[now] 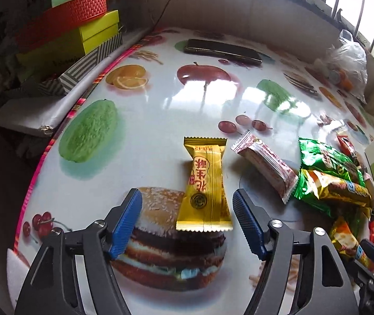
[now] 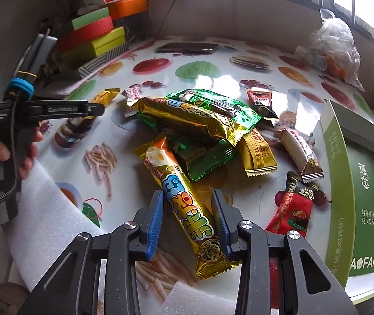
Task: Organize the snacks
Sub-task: 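Grasp the gold square snack with the left gripper while the right grasps a long yellow stick snack, then carry both held snacks over the open green JIA FAITH box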
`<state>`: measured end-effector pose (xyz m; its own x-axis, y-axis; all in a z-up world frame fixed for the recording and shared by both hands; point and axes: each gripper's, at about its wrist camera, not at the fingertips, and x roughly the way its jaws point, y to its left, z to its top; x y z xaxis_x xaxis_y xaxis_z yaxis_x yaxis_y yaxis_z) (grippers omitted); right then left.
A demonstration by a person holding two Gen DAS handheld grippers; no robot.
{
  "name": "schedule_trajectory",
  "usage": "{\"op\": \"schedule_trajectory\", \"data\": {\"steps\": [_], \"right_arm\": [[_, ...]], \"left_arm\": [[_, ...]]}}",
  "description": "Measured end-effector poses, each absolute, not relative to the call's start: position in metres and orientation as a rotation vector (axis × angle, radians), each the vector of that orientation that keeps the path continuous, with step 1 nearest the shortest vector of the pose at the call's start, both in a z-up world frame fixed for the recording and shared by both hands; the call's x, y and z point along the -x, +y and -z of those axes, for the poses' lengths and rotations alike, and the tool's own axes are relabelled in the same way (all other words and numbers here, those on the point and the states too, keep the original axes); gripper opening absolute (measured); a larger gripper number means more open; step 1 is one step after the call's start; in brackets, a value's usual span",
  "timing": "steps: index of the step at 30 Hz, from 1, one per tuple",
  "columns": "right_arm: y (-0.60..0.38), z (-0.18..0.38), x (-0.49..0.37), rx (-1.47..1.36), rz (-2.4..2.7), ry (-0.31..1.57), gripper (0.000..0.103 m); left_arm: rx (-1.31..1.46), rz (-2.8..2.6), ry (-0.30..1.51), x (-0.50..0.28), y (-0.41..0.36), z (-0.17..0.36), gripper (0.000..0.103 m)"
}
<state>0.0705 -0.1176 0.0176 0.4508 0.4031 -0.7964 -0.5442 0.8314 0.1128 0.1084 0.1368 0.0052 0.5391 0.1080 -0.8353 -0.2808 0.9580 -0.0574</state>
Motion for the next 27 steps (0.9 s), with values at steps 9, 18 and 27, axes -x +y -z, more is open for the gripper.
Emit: {"op": "schedule_trajectory", "data": {"steps": [9, 18, 27], "right_arm": [[-0.119, -0.018, -0.071, 0.157, -0.6, 0.934, 0.033], [-0.12, -0.02, -0.067, 0.147, -0.612, 0.922, 0.026], [-0.124, -0.029, -0.063, 0.127, -0.615, 0.884, 0.025]], "left_arm": [[0.184, -0.244, 0.962, -0.112, 0.136, -0.009, 0.034], [0.209, -0.237, 0.952, -0.106, 0.137, -0.012, 0.029], [0.199, -0.211, 0.902, -0.083, 0.125, -0.031, 0.029]]}}
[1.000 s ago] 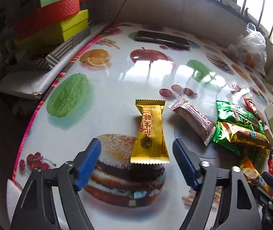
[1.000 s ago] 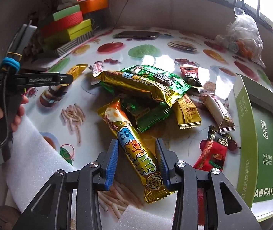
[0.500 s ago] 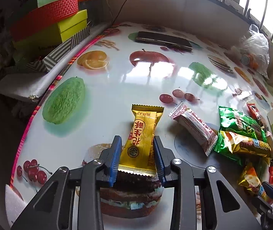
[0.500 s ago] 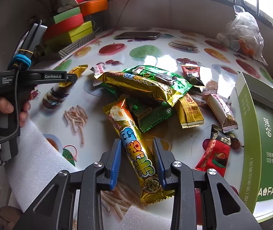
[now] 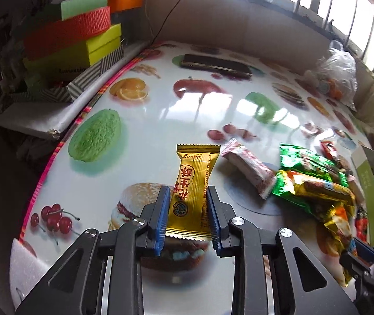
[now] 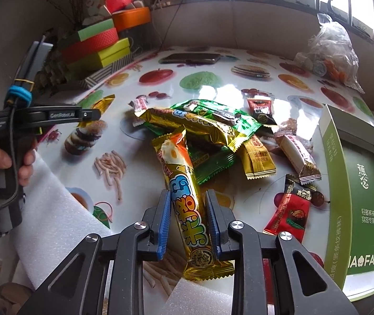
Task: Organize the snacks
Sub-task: 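Carry both held snacks over the open green JIA FAITH box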
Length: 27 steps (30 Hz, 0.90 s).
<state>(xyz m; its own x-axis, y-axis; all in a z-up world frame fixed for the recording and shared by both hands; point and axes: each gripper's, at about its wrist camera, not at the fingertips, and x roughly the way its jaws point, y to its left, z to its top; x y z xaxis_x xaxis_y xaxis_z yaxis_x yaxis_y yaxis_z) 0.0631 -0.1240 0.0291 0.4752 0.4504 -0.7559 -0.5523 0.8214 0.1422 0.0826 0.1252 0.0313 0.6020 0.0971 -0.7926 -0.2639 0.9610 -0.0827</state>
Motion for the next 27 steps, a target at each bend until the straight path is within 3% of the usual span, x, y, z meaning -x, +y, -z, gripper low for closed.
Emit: {"op": "schedule_trajectory", "data": {"steps": [27], "right_arm": [[-0.188, -0.074, -0.061, -0.015, -0.416, 0.769, 0.023]], "left_arm": [[0.153, 0.096, 0.832, -0.076, 0.0, -0.084, 0.029]]}}
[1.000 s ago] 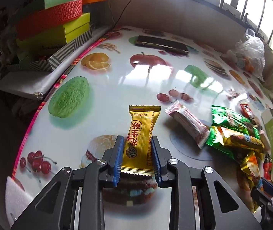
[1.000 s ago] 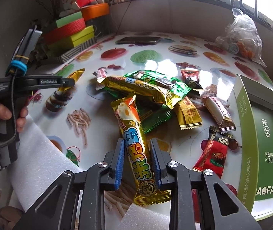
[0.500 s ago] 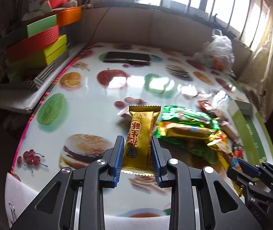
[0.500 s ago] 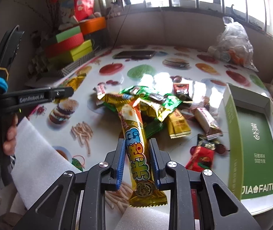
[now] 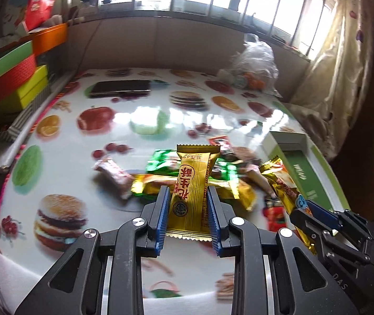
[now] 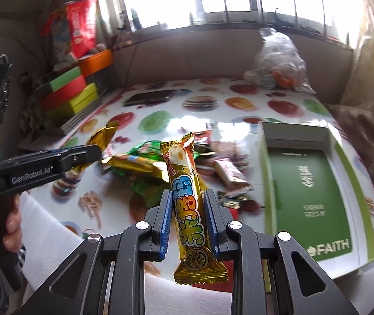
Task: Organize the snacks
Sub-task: 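Carry both held snacks over the open green JIA FAITH box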
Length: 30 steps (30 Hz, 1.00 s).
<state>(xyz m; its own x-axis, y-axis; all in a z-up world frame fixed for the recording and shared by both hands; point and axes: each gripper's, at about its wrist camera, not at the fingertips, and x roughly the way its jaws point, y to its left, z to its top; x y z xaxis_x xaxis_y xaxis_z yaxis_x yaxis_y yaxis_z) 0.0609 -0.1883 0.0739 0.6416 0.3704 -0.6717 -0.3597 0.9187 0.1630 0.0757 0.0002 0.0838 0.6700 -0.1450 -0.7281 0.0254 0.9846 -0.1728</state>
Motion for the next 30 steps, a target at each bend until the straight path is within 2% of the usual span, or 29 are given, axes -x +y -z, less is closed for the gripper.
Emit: {"op": "schedule_trajectory", "data": {"steps": [15, 30], "right_arm": [[-0.263, -0.081, -0.068, -0.097, -0.198, 0.772, 0.023], [-0.313, -0.064, -0.083, -0.141, -0.069, 0.82, 0.023]], "left_arm": [[0.138, 0.276, 0.861, -0.106, -0.087, -0.094, 0.029], [0.139, 0.359, 0.958, -0.134, -0.156, -0.068, 0.029]]}}
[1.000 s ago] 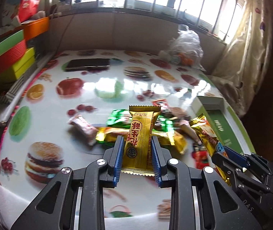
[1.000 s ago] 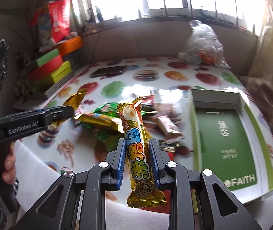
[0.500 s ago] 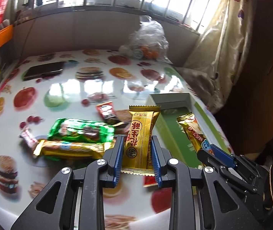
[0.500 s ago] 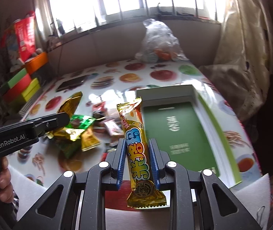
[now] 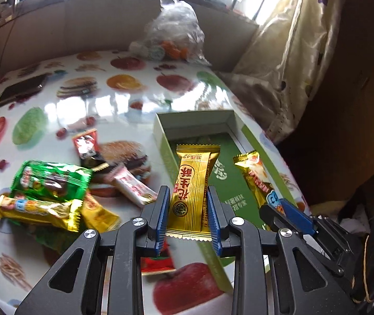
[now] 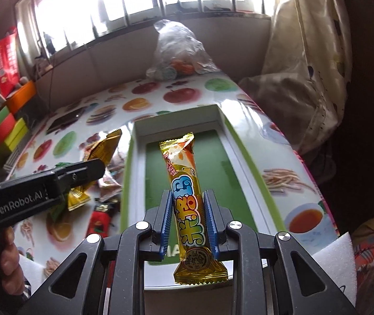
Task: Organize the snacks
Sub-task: 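Carry both held snacks over the open green JIA FAITH box, then lower both snacks into the box and open both grippers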
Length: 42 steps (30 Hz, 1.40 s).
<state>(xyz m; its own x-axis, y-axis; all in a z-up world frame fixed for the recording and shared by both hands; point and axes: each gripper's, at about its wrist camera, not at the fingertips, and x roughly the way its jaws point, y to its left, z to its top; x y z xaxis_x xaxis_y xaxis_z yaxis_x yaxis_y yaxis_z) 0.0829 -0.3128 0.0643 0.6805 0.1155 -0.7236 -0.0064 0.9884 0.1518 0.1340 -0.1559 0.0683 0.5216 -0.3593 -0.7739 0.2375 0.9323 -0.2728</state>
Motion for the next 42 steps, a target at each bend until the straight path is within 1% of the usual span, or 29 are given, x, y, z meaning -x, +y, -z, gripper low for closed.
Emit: {"op": "schedule_trajectory", "data": {"steps": [9, 19, 42], "right_arm": [[-0.331, -0.051, -0.087, -0.141, -0.03, 0.852, 0.023], [-0.338, -0.044, -0.086, -0.138, -0.012, 0.864, 0.023], [-0.338, -0.043, -0.081, -0.151, -0.016, 0.86, 0.023]], "left_arm": [[0.122, 0.393, 1.01, -0.136, -0.184, -0.053, 0.029], [0.093, 0.394, 1.024, -0.136, -0.198, -0.048, 0.029], [0.091, 0.385, 1.035, -0.137, -0.198, -0.046, 0.03]]}}
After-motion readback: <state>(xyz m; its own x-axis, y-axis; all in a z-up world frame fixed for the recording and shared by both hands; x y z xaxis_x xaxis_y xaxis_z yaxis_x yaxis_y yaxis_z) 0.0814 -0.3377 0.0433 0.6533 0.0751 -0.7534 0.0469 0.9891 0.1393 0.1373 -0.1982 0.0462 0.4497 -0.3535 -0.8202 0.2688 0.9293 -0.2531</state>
